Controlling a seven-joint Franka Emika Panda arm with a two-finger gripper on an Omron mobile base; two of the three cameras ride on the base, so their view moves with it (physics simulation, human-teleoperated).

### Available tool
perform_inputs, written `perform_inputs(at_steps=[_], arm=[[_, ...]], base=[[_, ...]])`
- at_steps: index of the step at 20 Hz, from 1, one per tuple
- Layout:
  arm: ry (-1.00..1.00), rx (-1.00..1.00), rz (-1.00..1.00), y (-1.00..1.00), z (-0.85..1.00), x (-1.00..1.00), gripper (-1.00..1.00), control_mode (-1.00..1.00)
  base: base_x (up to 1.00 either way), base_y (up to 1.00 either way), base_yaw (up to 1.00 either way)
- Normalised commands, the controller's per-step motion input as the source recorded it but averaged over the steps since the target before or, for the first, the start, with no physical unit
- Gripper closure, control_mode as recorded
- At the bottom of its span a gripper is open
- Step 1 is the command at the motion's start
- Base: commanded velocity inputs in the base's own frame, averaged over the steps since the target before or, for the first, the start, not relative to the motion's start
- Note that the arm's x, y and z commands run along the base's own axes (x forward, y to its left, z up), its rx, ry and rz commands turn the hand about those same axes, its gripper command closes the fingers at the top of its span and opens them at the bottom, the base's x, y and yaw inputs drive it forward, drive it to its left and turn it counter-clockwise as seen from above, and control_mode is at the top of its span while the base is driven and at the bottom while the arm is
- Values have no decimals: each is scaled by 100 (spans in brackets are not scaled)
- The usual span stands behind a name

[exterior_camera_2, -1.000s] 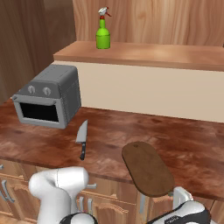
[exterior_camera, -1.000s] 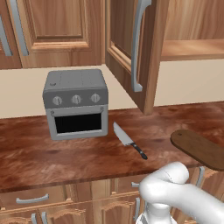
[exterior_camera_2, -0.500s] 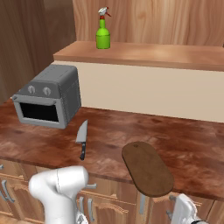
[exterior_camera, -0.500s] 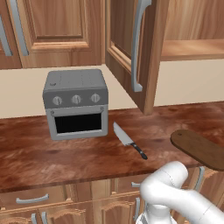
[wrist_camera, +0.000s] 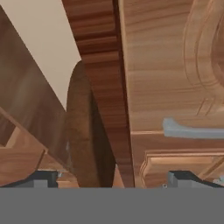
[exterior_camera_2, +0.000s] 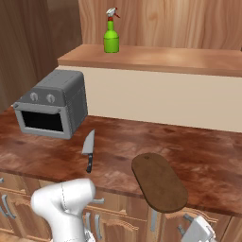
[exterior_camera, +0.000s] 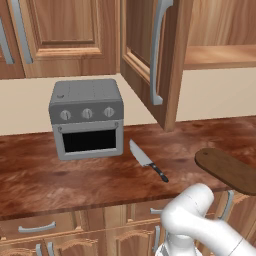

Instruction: Move the cutting board and knife to the sink. Then move spray from the cabinet to the counter.

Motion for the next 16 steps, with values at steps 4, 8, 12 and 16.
perform_inputs(at_steps=[4, 8, 12, 16], arm=[[-7, 9, 1, 18, 0, 4, -100, -100], [-1, 5, 0, 18, 0, 4, -100, -100], [0, 1, 0, 8, 0, 0, -100, -100], [0, 0, -4, 2, 0, 0, -100, -100]], base=[[0, 0, 0], [0, 0, 0], [0, 0, 0], [0, 0, 0]])
